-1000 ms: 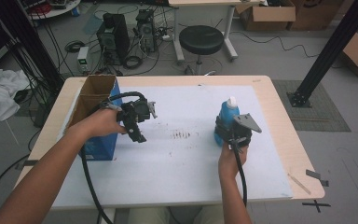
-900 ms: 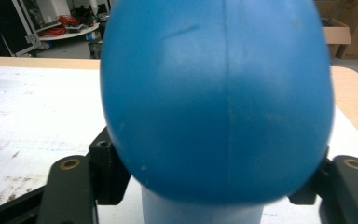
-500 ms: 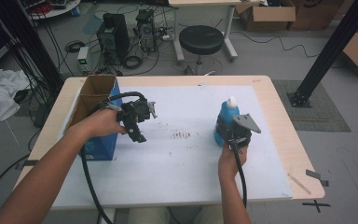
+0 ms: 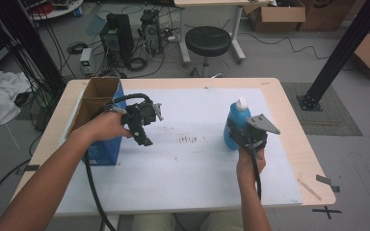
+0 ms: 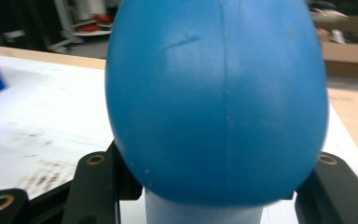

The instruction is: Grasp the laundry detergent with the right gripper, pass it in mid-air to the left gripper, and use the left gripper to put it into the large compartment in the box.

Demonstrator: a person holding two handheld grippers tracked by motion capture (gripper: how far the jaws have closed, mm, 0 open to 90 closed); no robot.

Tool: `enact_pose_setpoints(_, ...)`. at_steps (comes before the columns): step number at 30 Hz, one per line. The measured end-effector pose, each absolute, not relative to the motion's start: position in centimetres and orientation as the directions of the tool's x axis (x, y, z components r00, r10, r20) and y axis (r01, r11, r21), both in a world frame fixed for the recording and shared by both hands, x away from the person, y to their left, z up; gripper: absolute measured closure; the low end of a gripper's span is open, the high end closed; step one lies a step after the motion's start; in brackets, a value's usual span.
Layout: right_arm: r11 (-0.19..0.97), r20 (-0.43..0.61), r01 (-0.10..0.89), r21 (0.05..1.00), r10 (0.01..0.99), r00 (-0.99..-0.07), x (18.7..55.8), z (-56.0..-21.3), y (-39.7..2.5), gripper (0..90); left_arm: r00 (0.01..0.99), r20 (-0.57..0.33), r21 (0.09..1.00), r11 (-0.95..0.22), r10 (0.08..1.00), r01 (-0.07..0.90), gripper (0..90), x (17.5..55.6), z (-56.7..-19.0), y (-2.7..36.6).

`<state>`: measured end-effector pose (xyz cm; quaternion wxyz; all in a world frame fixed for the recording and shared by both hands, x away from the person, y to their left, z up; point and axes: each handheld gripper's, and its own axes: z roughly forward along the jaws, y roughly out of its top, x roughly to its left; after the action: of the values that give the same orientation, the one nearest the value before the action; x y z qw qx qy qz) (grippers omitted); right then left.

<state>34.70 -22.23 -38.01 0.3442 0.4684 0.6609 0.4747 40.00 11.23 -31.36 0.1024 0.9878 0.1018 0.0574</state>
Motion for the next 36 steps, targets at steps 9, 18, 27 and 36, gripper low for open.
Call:
enact_pose_setpoints(9, 0.146, 0.036, 0.278, 0.95, 0.83, -0.557, 35.0, -36.1, -23.8, 44.1, 0.973, 0.103, 0.226, -0.957, 0.207, 0.18, 22.4, 39.6, -30.6, 10.7)
enact_pose_setpoints(18, 0.196, 0.039, 0.249, 0.948, 0.708, -0.706, 35.3, -35.3, -25.0, 44.1, 0.974, 0.117, 0.221, -0.961, 0.196, 0.167, 22.4, 39.3, -29.8, 10.5)
enact_pose_setpoints(27, 0.226, 0.048, 0.209, 0.952, 0.561, -0.827, 35.9, -34.6, -26.0, 44.1, 0.974, 0.121, 0.22, -0.962, 0.19, 0.161, 22.4, 39.1, -29.6, 9.8)
enact_pose_setpoints(36, 0.294, 0.024, 0.164, 0.942, 0.428, -0.903, 36.4, -34.2, -25.8, 44.0, 0.976, 0.126, 0.214, -0.966, 0.177, 0.147, 22.3, 38.8, -29.3, 9.3)
